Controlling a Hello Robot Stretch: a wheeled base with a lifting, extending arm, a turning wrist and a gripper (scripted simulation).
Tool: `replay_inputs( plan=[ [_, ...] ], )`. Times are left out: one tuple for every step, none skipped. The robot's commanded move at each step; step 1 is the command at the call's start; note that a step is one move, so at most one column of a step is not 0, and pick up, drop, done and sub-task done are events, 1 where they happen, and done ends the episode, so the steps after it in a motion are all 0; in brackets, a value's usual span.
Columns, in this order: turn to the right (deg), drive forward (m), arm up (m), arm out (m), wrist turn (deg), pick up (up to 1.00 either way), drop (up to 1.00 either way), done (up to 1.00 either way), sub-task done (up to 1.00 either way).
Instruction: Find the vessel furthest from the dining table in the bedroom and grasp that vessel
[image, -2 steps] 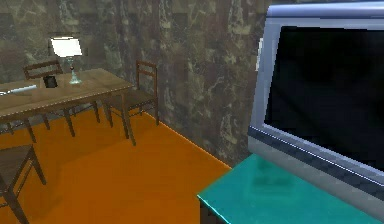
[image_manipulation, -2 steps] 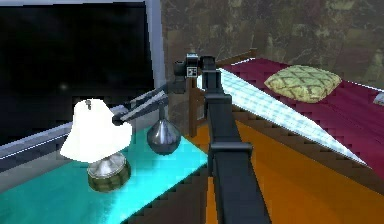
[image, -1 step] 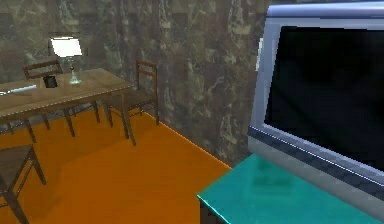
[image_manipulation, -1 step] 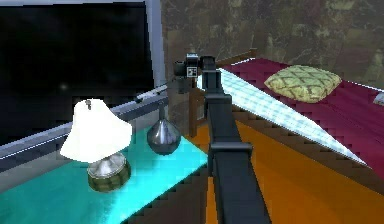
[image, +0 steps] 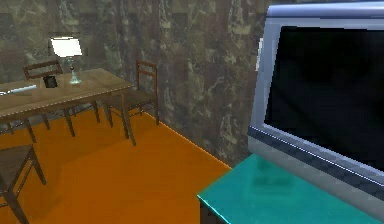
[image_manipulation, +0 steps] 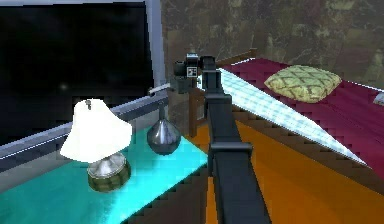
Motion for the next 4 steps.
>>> replay_inputs(
  plan=[
    [0.0,0.00,-0.30,0.00,0.0,0.00,0.00,0.00,0.00],
    [0.0,0.00,0.00,0.00,0.0,1.00,0.00,0.00,0.00],
    [0.0,0.00,0.10,0.00,0.0,0.00,0.00,0.00,0.00],
    [0.0,0.00,0.00,0.00,0.0,0.00,0.00,1.00,0.00]
  ],
)
